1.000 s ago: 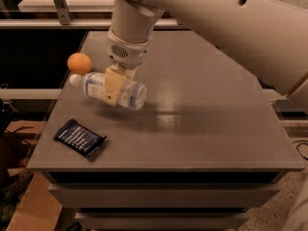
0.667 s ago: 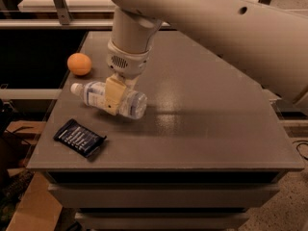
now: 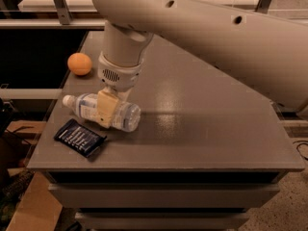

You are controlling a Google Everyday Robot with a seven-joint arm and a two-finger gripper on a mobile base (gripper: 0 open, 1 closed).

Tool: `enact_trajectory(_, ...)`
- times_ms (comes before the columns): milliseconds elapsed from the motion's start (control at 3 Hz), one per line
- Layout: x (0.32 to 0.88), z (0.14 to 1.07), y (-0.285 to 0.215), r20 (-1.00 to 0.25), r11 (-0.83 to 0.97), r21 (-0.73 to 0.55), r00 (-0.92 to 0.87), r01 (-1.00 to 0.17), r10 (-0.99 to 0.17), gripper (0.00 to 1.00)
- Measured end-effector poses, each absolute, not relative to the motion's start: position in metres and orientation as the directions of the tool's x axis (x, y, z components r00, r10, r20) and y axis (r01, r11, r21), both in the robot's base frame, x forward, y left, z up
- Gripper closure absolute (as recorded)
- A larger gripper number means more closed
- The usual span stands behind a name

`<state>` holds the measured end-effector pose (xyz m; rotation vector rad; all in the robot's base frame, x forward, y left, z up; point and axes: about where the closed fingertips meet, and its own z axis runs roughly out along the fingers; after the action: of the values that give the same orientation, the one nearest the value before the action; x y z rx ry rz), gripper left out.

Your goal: Move blue plastic bottle near rxbar blueberry

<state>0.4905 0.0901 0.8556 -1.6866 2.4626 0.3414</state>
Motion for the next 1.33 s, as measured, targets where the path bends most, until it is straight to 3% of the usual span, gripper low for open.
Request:
enact_trajectory(333,0.4869,0.8525,0.0949,-0.244,0.344,0.122,-0.364,-0.931,-0.899,0.82)
enact_trajectory(1333,0.4837,0.8492,0.1032,-0.249,0.318,0.143,-0.345,-0.937,-0.905,0.12)
